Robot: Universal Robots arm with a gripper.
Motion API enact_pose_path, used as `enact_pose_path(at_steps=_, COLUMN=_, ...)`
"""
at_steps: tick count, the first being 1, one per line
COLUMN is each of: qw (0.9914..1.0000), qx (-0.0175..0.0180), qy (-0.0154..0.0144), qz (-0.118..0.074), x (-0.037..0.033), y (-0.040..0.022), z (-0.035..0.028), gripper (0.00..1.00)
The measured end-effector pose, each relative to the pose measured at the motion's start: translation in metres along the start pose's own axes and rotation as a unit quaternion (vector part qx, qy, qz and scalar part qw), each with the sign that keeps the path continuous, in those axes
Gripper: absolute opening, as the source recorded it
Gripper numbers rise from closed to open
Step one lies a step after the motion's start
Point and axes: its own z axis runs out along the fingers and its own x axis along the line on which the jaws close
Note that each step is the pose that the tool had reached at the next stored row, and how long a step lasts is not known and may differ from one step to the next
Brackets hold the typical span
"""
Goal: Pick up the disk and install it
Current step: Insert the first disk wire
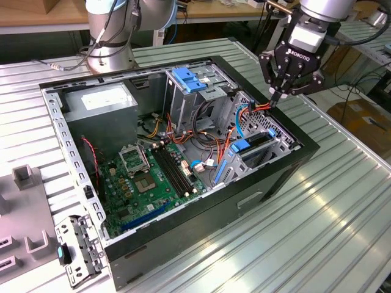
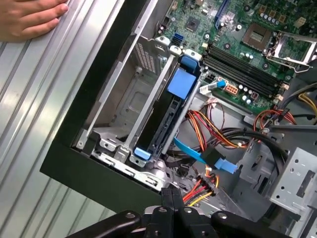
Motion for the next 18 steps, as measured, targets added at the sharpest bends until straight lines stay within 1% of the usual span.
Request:
enact_pose_path(at_steps=2, qw=1.0, qx=-0.0002, qy=0.0002, qz=-0.001, x=-0.0016, y=-0.0039, z=0.0003, gripper=0.11)
enact_pose_path(at_steps=3, qw=1.0, qx=-0.0002, qy=0.0002, qz=-0.002, x=-0.0022, y=-0.0045, z=0.0005, gripper=0.18)
enact_pose_path(at_steps=4, qw=0.99999, qx=-0.0001, qy=0.0003, qz=-0.005, x=-0.003, y=-0.0049, z=0.0007, gripper=0.18)
enact_pose_path(at_steps=5, qw=0.99995, qx=0.0002, qy=0.0003, qz=-0.01, x=-0.0035, y=-0.0052, z=0.0008, gripper=0.18)
enact_pose_path(at_steps=6, qw=0.9998, qx=0.0005, qy=0.0005, qz=-0.02, x=-0.0037, y=-0.0054, z=0.0009, gripper=0.18)
enact_pose_path(at_steps=8, qw=0.99932, qx=0.0012, qy=0.0008, qz=-0.037, x=-0.0037, y=-0.0055, z=0.001, gripper=0.19)
enact_pose_path(at_steps=9, qw=0.99867, qx=0.0017, qy=0.0011, qz=-0.052, x=-0.0038, y=-0.0055, z=0.0012, gripper=0.25)
enact_pose_path(at_steps=11, qw=0.99752, qx=0.0024, qy=0.0014, qz=-0.07, x=-0.0039, y=-0.0055, z=0.0016, gripper=0.25)
enact_pose_path(at_steps=14, qw=0.99537, qx=0.0033, qy=0.0018, qz=-0.096, x=-0.0038, y=-0.0056, z=0.0027, gripper=0.26)
enact_pose_path(at_steps=15, qw=0.99449, qx=0.0037, qy=0.0019, qz=-0.105, x=-0.0038, y=-0.0057, z=0.0031, gripper=0.33)
enact_pose_path(at_steps=17, qw=0.99228, qx=0.0044, qy=0.0022, qz=-0.124, x=-0.0038, y=-0.0058, z=0.0042, gripper=0.33)
enact_pose_path(at_steps=18, qw=0.99032, qx=0.0049, qy=0.0025, qz=-0.139, x=-0.0038, y=-0.0057, z=0.0051, gripper=0.33)
